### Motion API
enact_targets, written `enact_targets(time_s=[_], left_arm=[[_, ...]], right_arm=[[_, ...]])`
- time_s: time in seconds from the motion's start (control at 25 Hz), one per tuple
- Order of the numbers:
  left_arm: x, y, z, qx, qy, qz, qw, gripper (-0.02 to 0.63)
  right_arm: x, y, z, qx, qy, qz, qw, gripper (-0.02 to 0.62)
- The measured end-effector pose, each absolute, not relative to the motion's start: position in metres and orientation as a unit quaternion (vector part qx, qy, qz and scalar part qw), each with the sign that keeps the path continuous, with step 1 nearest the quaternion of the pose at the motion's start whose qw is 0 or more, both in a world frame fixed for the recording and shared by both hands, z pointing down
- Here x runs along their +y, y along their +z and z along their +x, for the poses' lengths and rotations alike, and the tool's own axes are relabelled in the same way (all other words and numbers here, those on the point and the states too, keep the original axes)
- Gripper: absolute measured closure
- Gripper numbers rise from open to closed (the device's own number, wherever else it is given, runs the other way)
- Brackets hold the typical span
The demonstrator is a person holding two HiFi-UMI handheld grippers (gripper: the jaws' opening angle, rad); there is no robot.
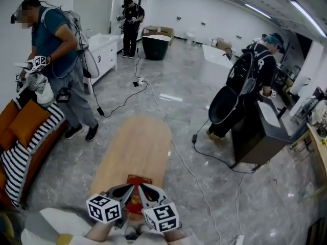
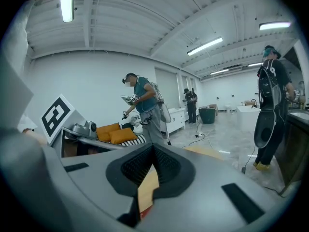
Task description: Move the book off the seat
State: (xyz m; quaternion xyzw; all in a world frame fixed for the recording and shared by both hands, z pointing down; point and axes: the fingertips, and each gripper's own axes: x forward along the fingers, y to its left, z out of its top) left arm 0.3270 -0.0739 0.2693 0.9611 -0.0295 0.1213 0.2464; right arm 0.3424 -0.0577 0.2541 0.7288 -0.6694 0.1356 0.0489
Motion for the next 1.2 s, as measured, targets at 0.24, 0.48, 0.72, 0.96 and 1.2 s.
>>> enact_targets(time_s=[0.24, 0.48, 0.72, 0.96, 1.2], left_arm=[[-0.075, 0.267, 0.334, -0.034, 0.128, 0.96, 0.245, 0.6], [-0.072, 0.272, 0.334, -0.037, 0.133, 0.959, 0.248, 0.6], [-0.071, 0.272, 0.328, -0.04, 0.133, 0.958, 0.251, 0.6], [-0.063, 0.272, 0.328, -0.04, 0.133, 0.958, 0.252, 0.6], [-0.059, 0.277, 0.322, -0.042, 0.132, 0.956, 0.259, 0.6]], right_arm=[[-0.057, 0.25, 0.353, -0.669, 0.144, 0.727, 0.052, 0.584], [-0.059, 0.255, 0.347, -0.678, 0.149, 0.718, 0.054, 0.584], [-0.055, 0.258, 0.343, -0.679, 0.148, 0.717, 0.055, 0.584], [-0.046, 0.254, 0.342, -0.678, 0.147, 0.718, 0.053, 0.584], [-0.041, 0.259, 0.334, -0.68, 0.14, 0.718, 0.054, 0.584]])
